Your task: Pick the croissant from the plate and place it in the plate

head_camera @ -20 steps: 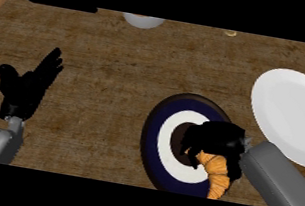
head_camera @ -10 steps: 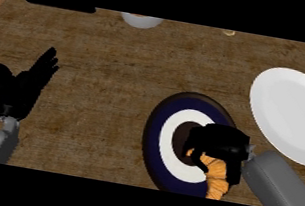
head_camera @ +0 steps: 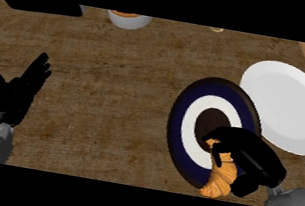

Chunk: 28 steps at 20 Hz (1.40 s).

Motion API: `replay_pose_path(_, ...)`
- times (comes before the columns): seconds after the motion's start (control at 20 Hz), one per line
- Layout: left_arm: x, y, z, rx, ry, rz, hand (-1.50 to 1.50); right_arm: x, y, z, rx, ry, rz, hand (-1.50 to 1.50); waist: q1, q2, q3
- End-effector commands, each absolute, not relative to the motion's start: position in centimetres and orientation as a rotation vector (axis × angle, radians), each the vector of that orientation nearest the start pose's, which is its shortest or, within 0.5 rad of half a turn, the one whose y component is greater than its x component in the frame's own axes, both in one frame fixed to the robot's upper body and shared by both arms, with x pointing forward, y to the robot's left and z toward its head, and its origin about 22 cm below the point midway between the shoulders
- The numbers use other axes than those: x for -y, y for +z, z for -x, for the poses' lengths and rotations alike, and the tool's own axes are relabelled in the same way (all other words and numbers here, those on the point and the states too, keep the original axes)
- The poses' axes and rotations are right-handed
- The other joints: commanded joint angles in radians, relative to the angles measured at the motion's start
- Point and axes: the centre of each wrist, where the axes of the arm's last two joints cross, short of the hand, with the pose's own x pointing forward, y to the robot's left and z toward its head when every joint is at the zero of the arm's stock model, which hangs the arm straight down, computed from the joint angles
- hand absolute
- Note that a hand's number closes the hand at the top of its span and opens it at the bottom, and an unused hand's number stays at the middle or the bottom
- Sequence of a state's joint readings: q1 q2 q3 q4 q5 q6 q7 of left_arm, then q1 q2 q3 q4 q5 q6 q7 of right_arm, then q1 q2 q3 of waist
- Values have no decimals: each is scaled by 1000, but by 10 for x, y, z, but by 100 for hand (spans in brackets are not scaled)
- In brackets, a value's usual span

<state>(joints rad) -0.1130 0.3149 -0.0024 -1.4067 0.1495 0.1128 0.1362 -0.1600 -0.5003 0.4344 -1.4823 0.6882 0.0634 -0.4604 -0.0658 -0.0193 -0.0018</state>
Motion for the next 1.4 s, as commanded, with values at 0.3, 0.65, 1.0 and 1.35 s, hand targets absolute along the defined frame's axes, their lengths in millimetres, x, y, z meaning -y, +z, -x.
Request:
replay_pose_path(0.3, -300, 17, -272, 1400, -55, -199, 0, 296, 91, -220, 1959, 954, 793, 150, 23, 12, 1)
replay_pose_path(0.65, -286, 35, -266, 1389, -86, -160, 0, 332, 110, -226, 1852, 709, 764, 150, 68, 16, 3)
replay_pose_path(1.0, -287, 5, -285, 1413, -80, -184, 0, 404, 102, -276, 1791, 645, 845, 150, 71, 23, 2)
replay_pose_path(1.35, -279, 31, -285, 1410, -97, -156, 0, 451, 83, -308, 1658, 760, 921, 150, 90, 26, 3)
